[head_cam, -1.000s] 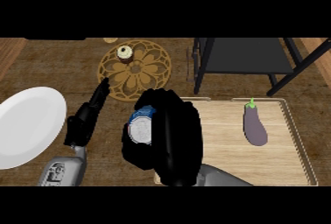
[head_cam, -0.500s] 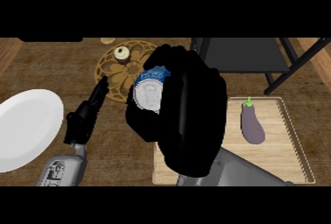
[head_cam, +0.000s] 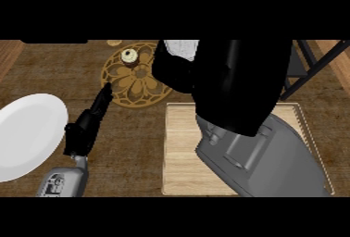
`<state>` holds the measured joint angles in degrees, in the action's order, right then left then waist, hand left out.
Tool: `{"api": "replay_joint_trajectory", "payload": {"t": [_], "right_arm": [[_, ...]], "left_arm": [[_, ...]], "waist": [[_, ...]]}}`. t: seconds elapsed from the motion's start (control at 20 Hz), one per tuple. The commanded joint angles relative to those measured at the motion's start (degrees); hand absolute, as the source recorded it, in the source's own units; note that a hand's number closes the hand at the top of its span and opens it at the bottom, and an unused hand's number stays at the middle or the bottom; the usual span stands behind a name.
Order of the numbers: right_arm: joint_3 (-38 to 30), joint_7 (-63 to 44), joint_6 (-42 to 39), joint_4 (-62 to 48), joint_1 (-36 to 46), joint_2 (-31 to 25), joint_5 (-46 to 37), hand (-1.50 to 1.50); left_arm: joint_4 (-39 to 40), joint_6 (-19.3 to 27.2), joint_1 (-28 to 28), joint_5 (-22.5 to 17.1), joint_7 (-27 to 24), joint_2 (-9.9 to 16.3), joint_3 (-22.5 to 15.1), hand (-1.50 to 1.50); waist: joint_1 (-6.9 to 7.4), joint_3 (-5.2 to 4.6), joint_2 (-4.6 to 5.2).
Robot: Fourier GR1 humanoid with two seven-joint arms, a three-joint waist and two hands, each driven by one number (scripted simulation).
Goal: Pick the can from the tray and place it in the tiered shelf
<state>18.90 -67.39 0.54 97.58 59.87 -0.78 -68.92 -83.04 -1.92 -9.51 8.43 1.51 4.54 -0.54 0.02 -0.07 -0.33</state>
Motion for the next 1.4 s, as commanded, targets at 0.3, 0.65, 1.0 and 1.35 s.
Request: {"api": "replay_joint_trajectory", "payload": {"t": [0.3,0.65,1.0,1.35], "right_arm": [[-12.13,0.93,-6.21,-7.46,7.14,-1.89,-3.38,1.50],[-12.55,4.98,-8.94,-6.96,6.52,-4.01,-6.56,1.50],[-15.90,12.43,2.38,-21.43,7.42,-6.22,-8.99,1.50],[-18.39,23.83,15.12,-31.26,5.47,-8.74,-7.19,1.50]], "left_arm": [[2.64,0.27,-4.10,0.26,1.03,0.24,1.06,0.00],[-3.76,0.28,2.52,1.30,0.54,-0.75,-1.83,0.00],[-3.34,1.11,1.71,2.16,2.23,-1.89,-2.63,0.00],[0.00,-0.67,-0.89,0.27,-0.03,-0.13,0.10,0.00]], "waist": [[-0.10,0.04,0.28],[0.21,0.06,0.11],[0.62,0.05,0.37],[0.77,0.06,0.57]]}}
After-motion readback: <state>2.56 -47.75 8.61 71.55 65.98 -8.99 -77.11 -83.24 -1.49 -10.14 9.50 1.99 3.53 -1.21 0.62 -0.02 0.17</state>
